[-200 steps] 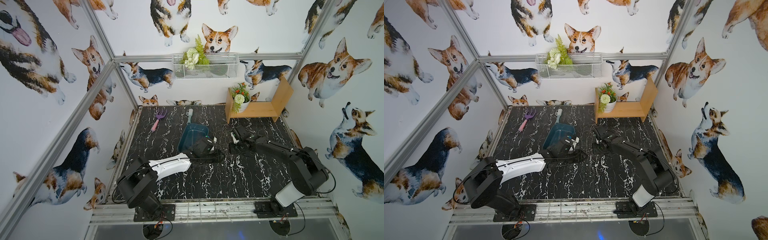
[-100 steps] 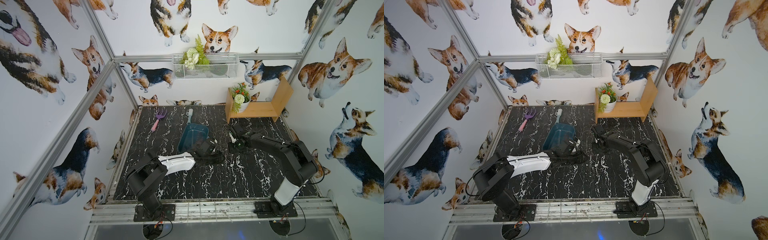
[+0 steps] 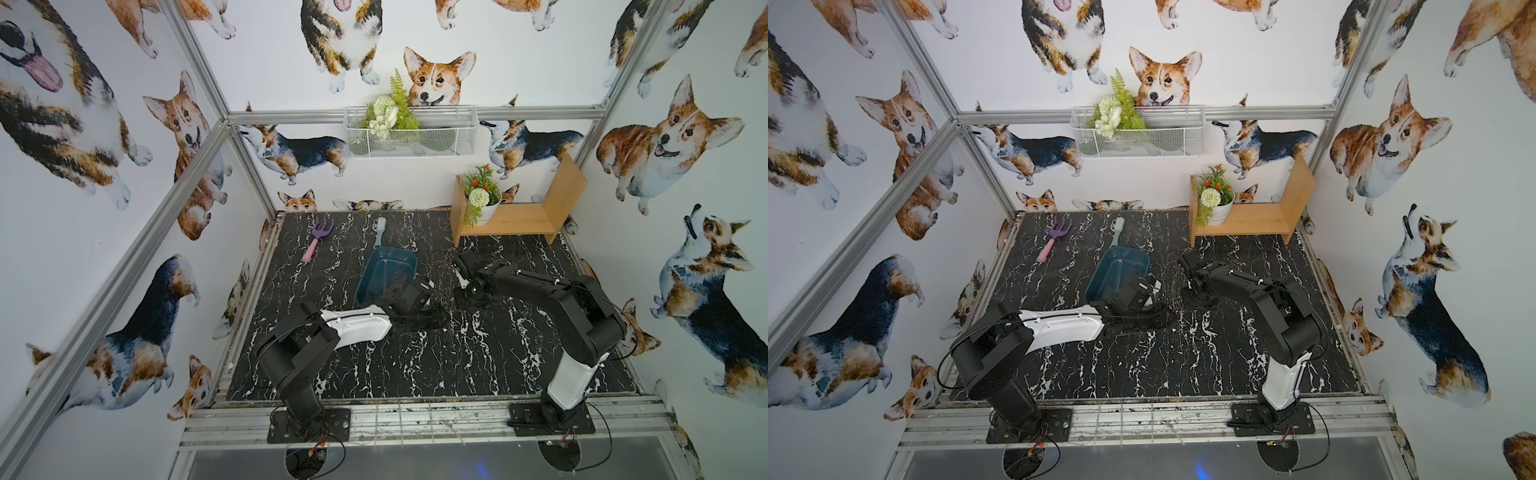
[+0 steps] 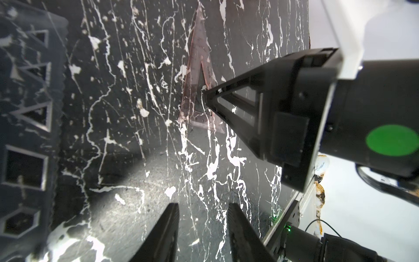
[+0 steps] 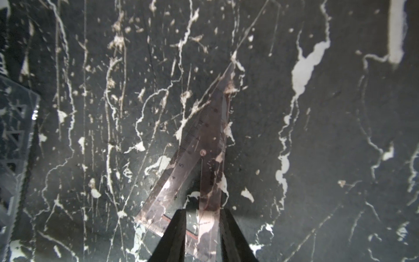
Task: Put the scattered rulers into the storage box
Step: Pick up the ruler from the center of the board.
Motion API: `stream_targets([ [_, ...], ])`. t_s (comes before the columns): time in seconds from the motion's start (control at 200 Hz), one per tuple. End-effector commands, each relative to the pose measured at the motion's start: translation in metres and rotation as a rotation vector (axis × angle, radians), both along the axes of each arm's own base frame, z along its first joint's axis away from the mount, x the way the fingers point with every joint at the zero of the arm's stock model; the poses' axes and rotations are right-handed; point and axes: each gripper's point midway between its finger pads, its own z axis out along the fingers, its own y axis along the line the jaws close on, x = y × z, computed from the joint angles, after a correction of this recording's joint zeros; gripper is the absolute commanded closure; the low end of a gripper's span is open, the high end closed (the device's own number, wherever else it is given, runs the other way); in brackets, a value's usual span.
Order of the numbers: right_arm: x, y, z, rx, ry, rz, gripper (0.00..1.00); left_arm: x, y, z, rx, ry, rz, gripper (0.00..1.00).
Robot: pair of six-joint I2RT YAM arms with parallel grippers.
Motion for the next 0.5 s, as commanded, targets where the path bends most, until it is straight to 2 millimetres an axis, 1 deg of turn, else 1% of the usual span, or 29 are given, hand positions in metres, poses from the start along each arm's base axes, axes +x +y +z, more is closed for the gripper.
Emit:
stream_targets([
  [0.0,0.001,-0.003,-0.002,-0.027,0.003,0.003,0.69,0.003,-0.002,0.002,-0.015,-0.010,0.004,0.58],
  [0.25,-0.002,-0.005,-0.010,-0.042,0.024,0.009,0.74,0.007,-0.003,-0.001,-0.015,-0.009,0.012,0.58],
  [0.405,-0.006,-0.005,-0.017,-0.041,0.043,0.016,0.79,0.011,-0.006,-0.005,-0.013,-0.003,0.013,0.56],
  [0.455,-0.007,-0.006,-0.019,-0.038,0.049,0.013,0.81,0.013,-0.007,-0.005,-0.016,-0.003,0.013,0.56],
  [0.49,-0.007,-0.006,-0.020,-0.036,0.052,0.014,0.85,0.014,-0.008,-0.006,-0.016,-0.003,0.013,0.56],
])
